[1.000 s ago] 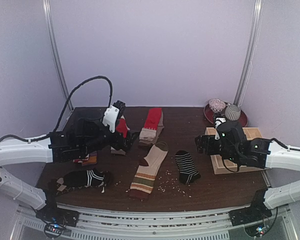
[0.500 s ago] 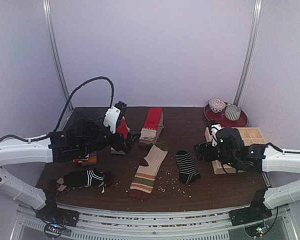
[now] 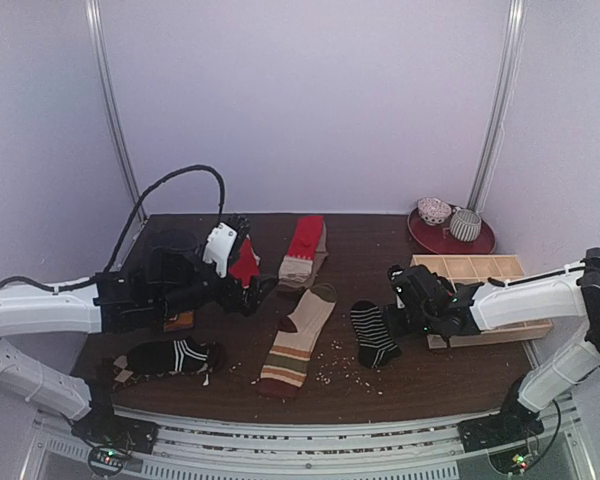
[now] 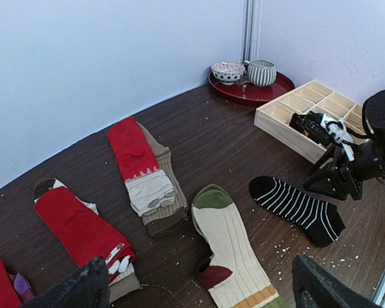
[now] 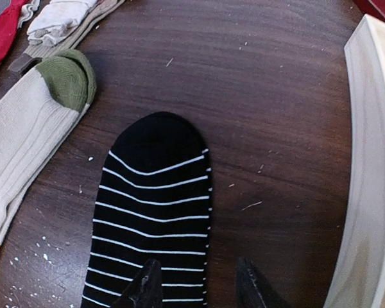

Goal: Roll the socks
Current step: Move the right arm with a pair of socks to the center of the board, then pick up the pair of socks from the center of the board.

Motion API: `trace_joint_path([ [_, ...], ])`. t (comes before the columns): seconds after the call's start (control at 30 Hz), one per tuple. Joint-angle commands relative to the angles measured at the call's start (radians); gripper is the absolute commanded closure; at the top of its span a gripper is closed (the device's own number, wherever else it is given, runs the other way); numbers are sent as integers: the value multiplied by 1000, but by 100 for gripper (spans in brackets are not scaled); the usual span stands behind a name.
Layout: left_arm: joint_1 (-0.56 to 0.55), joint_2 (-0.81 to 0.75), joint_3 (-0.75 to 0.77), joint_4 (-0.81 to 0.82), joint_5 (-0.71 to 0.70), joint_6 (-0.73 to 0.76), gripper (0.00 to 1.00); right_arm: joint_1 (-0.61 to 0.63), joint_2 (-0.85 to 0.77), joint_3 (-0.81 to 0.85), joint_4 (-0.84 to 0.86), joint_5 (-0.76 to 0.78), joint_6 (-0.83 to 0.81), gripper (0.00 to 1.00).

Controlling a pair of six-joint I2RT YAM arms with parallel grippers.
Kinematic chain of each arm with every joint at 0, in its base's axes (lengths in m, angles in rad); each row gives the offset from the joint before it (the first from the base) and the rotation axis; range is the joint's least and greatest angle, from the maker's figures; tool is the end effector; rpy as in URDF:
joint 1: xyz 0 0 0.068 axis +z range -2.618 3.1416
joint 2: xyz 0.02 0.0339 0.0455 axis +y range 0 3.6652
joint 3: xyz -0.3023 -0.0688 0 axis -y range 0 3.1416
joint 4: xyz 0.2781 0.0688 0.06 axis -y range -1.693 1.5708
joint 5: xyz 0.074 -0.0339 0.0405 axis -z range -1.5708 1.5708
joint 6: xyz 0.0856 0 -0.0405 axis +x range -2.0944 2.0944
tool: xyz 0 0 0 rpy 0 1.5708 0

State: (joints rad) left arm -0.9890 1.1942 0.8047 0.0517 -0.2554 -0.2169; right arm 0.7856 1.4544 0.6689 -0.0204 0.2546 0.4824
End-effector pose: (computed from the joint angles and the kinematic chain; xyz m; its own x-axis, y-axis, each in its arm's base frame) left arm 0.2032 -0.2695 0.2925 -0.3236 0.1131 -0.9394 0.6223 0.7733 -0.1213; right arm 0.2504 0.2200 0.1464 -0.7122 -0.0774 -0.6977 -0.2605 0.9521 0.1603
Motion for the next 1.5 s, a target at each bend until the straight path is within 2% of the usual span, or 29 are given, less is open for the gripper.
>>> trace_joint_path([
  [0.0, 6, -34, -36, 41, 16, 8, 2, 4, 35, -42, 53, -98, 80, 61],
  [0.33, 6, -61, -74, 38, -1, 13, 2, 160, 83, -85, 96, 7, 402, 59],
  [0.53, 6, -73, -86, 32, 2, 5, 2, 226, 163, -95, 253, -29, 578, 59],
  [0.63, 6, -85, -92, 25, 2, -1, 2, 249, 158, -94, 326, -45, 617, 59],
  [0.7, 6, -95, -97, 21, 1, -3, 2, 268, 135, -60, 267, -19, 595, 55],
  [0.83, 5, -111, -109, 21, -1, -1, 2, 286, 43, -21, 136, 68, 426, 41],
  [0.9, 6, -115, -116, 28, 7, 10, 2, 286, -29, -45, 138, 88, 261, 30],
  [0.93, 6, -118, -123, 38, 17, 20, 2, 285, -56, -75, 188, 49, 135, 25],
  [1.07, 6, -113, -147, 81, 53, 65, 2, 284, -138, -206, 373, -202, -273, 25],
  [1.17, 5, -92, -139, 90, 62, 91, 2, 285, -160, -309, 503, -285, -460, 26],
  [1.3, 6, -62, -121, 91, 67, 111, 2, 281, -155, -383, 671, -312, -625, 26],
  [1.47, 6, -23, -98, 64, 78, 130, 2, 256, -114, -383, 724, -373, -767, 27],
])
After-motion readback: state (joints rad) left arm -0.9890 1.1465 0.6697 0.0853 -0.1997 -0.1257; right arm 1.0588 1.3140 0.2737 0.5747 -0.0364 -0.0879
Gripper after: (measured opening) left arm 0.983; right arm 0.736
